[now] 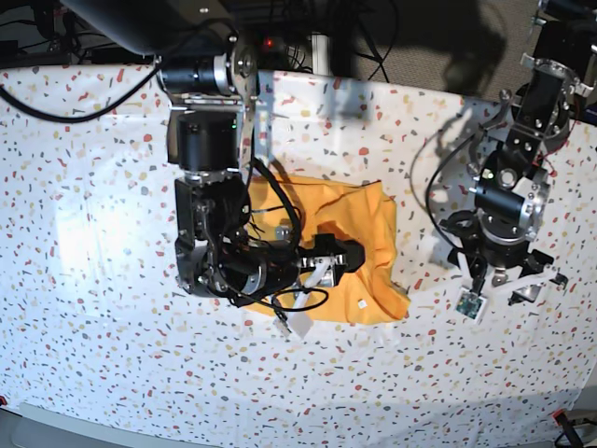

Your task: Fold the T-shirt properly

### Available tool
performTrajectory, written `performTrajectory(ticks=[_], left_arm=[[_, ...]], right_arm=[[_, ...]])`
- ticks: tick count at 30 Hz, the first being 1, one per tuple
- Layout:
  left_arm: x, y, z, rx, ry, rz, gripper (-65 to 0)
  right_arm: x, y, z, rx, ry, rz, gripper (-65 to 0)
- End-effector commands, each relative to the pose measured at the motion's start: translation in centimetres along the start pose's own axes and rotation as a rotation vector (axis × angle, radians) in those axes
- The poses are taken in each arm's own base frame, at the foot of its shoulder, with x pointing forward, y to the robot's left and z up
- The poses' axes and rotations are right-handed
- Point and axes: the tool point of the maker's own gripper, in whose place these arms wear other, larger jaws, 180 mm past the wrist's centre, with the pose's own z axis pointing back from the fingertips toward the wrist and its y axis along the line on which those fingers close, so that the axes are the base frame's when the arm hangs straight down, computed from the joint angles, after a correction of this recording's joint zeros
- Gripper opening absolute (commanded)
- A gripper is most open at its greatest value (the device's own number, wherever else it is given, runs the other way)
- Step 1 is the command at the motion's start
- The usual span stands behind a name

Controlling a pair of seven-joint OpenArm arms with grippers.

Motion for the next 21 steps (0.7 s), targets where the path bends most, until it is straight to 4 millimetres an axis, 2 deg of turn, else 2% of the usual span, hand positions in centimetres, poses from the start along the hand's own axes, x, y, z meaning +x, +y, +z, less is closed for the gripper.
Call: performTrajectory(ticks=[1, 5, 12, 14, 16, 21], left_arm=[[1.4, 1.5, 0.2, 0.042, -0.047, 0.011, -30.8], [1.5, 1.5, 0.2, 0.042, -0.048, 0.011, -30.8], [1.4, 1.5, 0.2, 0.042, -0.048, 0.011, -30.8], [1.5, 1.5, 0.2, 0.042, -0.048, 0.011, -30.8], [1.4, 1.5, 0.2, 0.042, -0.047, 0.011, -30.8], [1.4, 1.5, 0.2, 0.042, -0.047, 0.011, -30.8]], right_arm=[[2.5, 1.4, 0.3, 0.027, -0.052, 0.047, -32.3], [2.9, 3.6, -0.3, 0.108, -0.063, 0.066, -32.3], [4.1, 9.6, -0.7, 0.347, -0.118, 0.069, -32.3], [4.1, 10.3, -0.9, 0.365, -0.105, 0.087, -32.3], [4.0, 9.7, -1.0, 0.319, -0.076, 0.118, -32.3], [3.7, 5.2, -1.2, 0.059, 0.032, 0.201, -32.3]])
